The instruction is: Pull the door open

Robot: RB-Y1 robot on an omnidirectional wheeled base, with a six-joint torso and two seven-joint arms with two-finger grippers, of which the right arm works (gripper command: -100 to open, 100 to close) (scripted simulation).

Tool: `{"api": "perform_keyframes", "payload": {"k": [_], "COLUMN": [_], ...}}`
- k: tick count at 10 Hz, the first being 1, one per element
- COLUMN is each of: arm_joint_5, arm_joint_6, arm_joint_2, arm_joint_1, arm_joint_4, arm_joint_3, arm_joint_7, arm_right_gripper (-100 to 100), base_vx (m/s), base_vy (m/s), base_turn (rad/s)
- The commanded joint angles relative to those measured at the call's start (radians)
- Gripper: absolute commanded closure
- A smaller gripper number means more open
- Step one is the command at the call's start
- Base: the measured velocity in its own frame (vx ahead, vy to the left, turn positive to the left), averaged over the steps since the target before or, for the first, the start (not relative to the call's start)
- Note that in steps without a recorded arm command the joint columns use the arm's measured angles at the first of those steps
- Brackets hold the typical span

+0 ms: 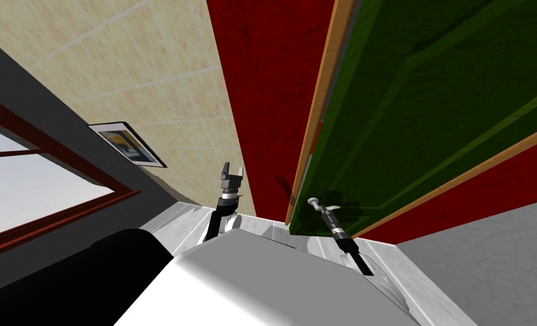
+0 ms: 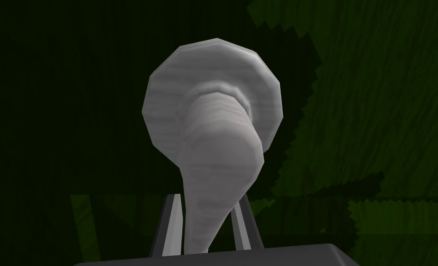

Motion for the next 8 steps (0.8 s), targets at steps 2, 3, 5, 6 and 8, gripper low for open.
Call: {"api": "perform_keyframes", "payload": {"k": [2, 3, 5, 6, 8], "arm_joint_5": [-0.002, -0.005, -0.007, -0.010, -0.014], "arm_joint_6": [-0.050, -0.070, -0.089, -0.107, -0.138], "arm_joint_2": [-0.028, -0.044, -0.059, -0.073, -0.098], "arm_joint_1": [0.021, 0.029, 0.035, 0.042, 0.053], "arm_joint_4": [0.023, 0.036, 0.047, 0.058, 0.077], "arm_joint_3": [0.002, -0.001, -0.005, -0.008, -0.013], "arm_joint_7": [-0.025, -0.036, -0.046, -0.056, -0.073], "arm_right_gripper": [100, 100, 100, 100, 100], "base_vx": [-0.061, -0.107, -0.066, -0.085, -0.101], "base_vy": [-0.004, -0.026, -0.010, -0.019, -0.040], "base_turn": [0.151, 0.348, 0.029, 0.179, 0.154]}}
